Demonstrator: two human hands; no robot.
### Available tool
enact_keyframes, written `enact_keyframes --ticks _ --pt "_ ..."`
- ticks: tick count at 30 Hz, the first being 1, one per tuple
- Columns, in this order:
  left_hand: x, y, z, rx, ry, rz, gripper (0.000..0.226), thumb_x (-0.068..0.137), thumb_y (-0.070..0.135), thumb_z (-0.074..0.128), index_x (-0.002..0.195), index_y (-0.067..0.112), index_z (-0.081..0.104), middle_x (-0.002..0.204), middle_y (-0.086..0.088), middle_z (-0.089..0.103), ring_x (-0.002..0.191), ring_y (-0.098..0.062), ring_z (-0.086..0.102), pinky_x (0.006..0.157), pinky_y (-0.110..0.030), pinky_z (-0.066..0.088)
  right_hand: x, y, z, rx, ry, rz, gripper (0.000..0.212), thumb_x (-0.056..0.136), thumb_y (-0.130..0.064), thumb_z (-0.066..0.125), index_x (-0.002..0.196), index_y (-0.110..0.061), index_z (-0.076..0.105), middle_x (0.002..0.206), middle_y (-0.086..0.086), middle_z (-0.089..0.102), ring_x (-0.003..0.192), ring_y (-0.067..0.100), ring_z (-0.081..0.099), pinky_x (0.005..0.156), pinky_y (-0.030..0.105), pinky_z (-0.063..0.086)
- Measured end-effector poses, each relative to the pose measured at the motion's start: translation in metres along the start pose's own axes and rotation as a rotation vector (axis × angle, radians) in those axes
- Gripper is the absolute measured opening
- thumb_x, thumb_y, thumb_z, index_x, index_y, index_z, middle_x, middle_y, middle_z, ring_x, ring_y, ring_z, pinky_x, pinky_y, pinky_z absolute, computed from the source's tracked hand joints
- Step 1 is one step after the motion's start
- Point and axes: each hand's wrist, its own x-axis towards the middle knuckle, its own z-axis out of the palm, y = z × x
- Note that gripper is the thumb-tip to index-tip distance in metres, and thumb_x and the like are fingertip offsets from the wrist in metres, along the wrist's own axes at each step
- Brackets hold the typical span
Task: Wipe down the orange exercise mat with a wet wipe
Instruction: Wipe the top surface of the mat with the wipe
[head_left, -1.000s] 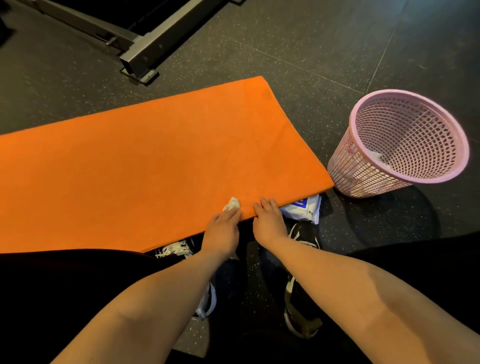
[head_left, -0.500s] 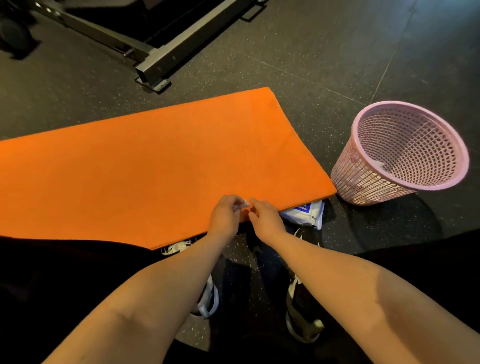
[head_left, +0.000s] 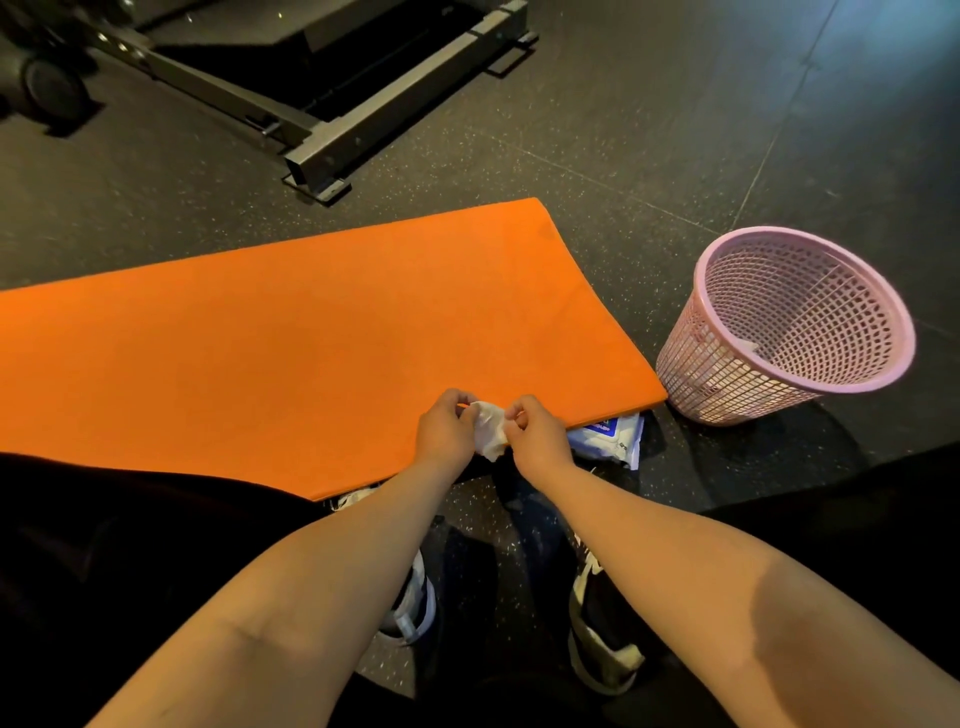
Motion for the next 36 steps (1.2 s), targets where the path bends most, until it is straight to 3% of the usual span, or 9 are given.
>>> enact_keyframes --ticks 4,10,13,18,22,25,29,33,36 --pt "0.001 0.0 -0.003 -0.079 0.022 -0.051 0.012 0.105 0.019 0.048 0.111 0.021 0.058 0.089 0.001 0.06 0.07 -0.014 0.055 0.056 -0.029 0.042 -0.001 -0.001 -0.001 -0.044 0.001 -0.039 0.026 0.092 0.006 0.049 0.094 -0.019 0.056 0.104 0.003 0.052 0.088 0.022 0.052 0.067 0.032 0.042" --pt "0.0 0.004 0.002 -0.206 -0.005 -0.071 0.015 0.106 0.016 0.046 0.114 0.02 0.058 0.095 0.001 0.061 0.078 -0.016 0.06 0.059 -0.027 0.046 -0.006 -0.01 -0.003 0.024 -0.099 -0.019 0.053 0.088 0.016 0.045 0.125 -0.019 0.062 0.128 0.006 0.042 0.11 0.02 0.046 0.082 0.022 0.043" --pt "0.0 0.006 0.004 -0.279 -0.015 -0.107 0.016 0.105 0.014 0.047 0.114 0.02 0.059 0.101 -0.001 0.062 0.085 -0.02 0.063 0.067 -0.032 0.053 -0.006 -0.005 -0.003 0.065 -0.093 -0.02 0.041 0.096 0.005 0.049 0.126 -0.021 0.058 0.127 0.006 0.056 0.098 0.019 0.057 0.064 0.013 0.045" --pt "-0.004 0.011 0.007 -0.351 -0.137 -0.135 0.021 0.102 0.014 0.056 0.123 0.017 0.053 0.111 -0.006 0.062 0.092 -0.023 0.065 0.065 -0.023 0.05 -0.005 -0.001 -0.006 0.066 0.029 -0.007 0.015 0.099 -0.011 0.053 0.105 -0.024 0.053 0.112 0.006 0.058 0.087 0.018 0.054 0.061 0.028 0.037" --pt "-0.004 0.009 0.011 -0.286 -0.148 -0.147 0.026 0.096 0.003 0.057 0.115 0.02 0.057 0.113 -0.011 0.066 0.09 -0.027 0.067 0.064 -0.028 0.051 -0.003 -0.002 -0.009 0.049 0.08 -0.014 0.017 0.095 -0.008 0.057 0.108 -0.019 0.055 0.118 0.004 0.049 0.095 0.018 0.05 0.063 0.02 0.035" --pt "-0.004 0.011 0.011 -0.292 -0.123 -0.159 0.03 0.097 -0.002 0.049 0.113 0.02 0.06 0.115 -0.007 0.064 0.092 -0.026 0.066 0.064 -0.03 0.051 -0.001 -0.001 -0.008 0.026 0.085 0.031 0.029 0.096 -0.015 0.061 0.123 -0.017 0.052 0.122 0.002 0.038 0.097 0.019 0.048 0.075 0.026 0.037" --pt "-0.004 0.011 0.01 -0.445 -0.112 -0.213 0.044 0.093 -0.013 0.042 0.117 0.016 0.064 0.114 -0.005 0.068 0.083 -0.022 0.068 0.06 -0.03 0.056 0.0 0.0 -0.006 0.04 0.041 0.1 0.033 0.099 -0.026 0.057 0.13 -0.018 0.049 0.121 0.004 0.053 0.101 0.025 0.057 0.078 0.034 0.045" --pt "-0.003 0.011 0.014 -0.49 -0.155 -0.241 0.046 0.091 -0.015 0.047 0.114 0.022 0.064 0.118 -0.005 0.067 0.103 -0.028 0.068 0.082 -0.044 0.061 -0.004 -0.003 -0.004 0.22 -0.044 0.103 0.037 0.103 -0.023 0.053 0.139 -0.026 0.044 0.12 0.002 0.061 0.104 0.021 0.061 0.077 0.031 0.051" --pt "-0.005 0.011 0.015 -0.434 -0.146 -0.234 0.048 0.09 -0.014 0.048 0.116 0.024 0.062 0.125 -0.002 0.061 0.112 -0.026 0.063 0.089 -0.045 0.058 -0.004 -0.006 -0.004 0.261 0.012 0.088 0.022 0.101 -0.011 0.052 0.118 -0.025 0.049 0.105 0.003 0.059 0.088 0.019 0.059 0.064 0.029 0.047"
